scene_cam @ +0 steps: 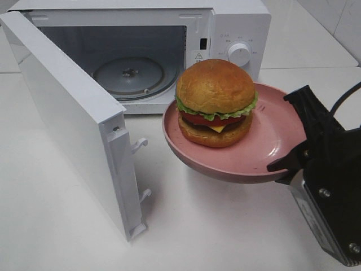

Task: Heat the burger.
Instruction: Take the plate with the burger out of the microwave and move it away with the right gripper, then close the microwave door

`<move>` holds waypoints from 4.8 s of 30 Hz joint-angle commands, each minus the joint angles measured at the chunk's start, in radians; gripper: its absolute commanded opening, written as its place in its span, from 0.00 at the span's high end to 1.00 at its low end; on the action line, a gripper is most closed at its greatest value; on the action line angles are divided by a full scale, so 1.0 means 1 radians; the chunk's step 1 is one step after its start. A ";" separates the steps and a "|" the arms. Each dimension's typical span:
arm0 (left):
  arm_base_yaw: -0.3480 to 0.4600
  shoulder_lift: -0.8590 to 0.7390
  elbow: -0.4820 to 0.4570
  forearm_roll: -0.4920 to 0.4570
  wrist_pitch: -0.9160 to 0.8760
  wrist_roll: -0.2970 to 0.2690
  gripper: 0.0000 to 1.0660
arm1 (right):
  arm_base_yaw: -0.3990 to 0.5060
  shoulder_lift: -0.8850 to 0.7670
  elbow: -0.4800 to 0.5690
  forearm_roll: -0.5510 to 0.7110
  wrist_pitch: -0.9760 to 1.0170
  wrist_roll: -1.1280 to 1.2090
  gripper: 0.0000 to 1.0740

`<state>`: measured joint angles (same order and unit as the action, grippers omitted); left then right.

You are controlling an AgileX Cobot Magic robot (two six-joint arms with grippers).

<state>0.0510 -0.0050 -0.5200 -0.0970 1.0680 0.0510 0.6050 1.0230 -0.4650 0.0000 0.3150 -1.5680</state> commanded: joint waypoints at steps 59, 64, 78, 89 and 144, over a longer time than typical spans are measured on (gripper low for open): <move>0.002 -0.019 0.004 0.000 0.001 -0.006 0.08 | -0.001 0.196 0.017 -1.051 0.608 2.251 1.00; 0.002 -0.019 0.004 0.000 0.001 -0.006 0.08 | -0.001 0.284 0.001 -1.049 0.629 2.392 0.99; 0.002 -0.019 0.004 0.000 0.001 -0.006 0.08 | -0.001 0.559 -0.075 -1.033 0.649 2.635 0.96; 0.002 -0.019 0.004 0.000 0.001 -0.006 0.08 | -0.001 0.803 -0.150 -1.033 0.643 2.733 0.93; 0.002 -0.019 0.004 0.000 0.001 -0.006 0.08 | 0.003 -0.009 -0.192 -0.513 0.654 1.974 0.28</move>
<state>0.0510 -0.0050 -0.5200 -0.0970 1.0680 0.0510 0.6070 1.0690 -0.6580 -0.5570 0.9590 0.4630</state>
